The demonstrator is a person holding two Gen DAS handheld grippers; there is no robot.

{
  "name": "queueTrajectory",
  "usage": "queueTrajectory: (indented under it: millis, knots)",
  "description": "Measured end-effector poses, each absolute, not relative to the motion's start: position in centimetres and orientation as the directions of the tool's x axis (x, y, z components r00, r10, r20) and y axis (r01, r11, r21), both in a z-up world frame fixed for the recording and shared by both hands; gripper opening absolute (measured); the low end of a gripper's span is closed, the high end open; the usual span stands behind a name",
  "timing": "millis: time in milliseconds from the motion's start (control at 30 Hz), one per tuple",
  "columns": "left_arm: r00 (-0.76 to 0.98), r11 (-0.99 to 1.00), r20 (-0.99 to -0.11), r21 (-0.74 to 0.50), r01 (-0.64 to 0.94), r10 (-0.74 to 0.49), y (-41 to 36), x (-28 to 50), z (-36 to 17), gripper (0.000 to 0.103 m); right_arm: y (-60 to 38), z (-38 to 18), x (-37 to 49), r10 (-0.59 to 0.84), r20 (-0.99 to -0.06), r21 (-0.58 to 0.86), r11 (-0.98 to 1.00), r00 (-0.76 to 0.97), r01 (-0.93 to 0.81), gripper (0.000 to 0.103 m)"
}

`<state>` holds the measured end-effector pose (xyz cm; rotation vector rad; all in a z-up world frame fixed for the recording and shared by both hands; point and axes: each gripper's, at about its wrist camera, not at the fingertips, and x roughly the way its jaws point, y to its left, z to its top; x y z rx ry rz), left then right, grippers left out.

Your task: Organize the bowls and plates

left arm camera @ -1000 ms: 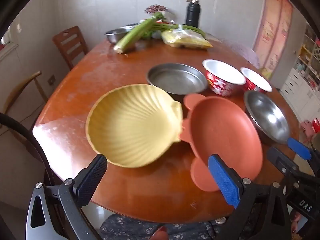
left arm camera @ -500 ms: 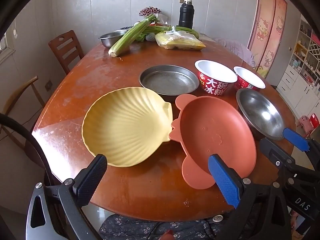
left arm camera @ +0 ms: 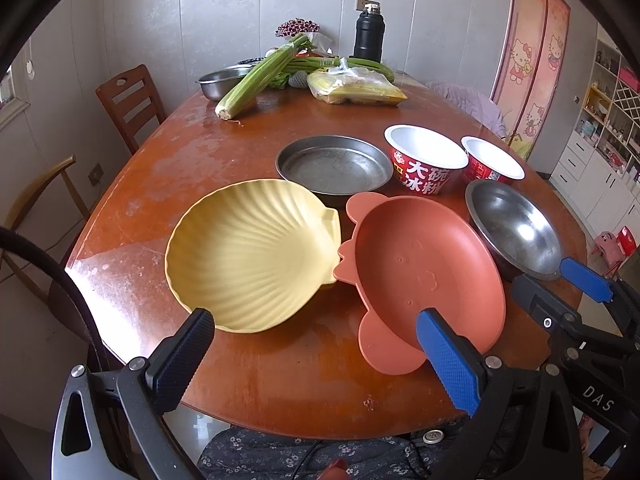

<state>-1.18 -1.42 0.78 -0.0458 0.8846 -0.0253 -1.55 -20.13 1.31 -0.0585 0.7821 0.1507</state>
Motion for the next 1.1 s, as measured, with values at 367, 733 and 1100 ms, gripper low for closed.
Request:
queueTrajectory:
  millis: [367,733,1100]
  knots:
    - [0.636,0.999,-0.771,-0.047,0.001,-0.038,-1.13,-1.3,0.83,0.102,-20.08,1.07,-1.68,0.113,-0.715,0.001,0.987,0.69,-0.16,0.082]
    - [0.634,0.999,-0.773,-0.042,0.004,-0.035,-1.28,-1.39,0.78,0.102,-20.11,0.84,-1.79,0.116,-0.718,0.004,0.987,0.687,-0.163,0.082]
    - [0.63,0.999,-0.776,-0.039,-0.004,-0.028,-1.26,-1.36,0.57,0.102,-20.12,0.73,-1.79,0.119,-0.72,0.007,0.986,0.683,-0.165,0.082]
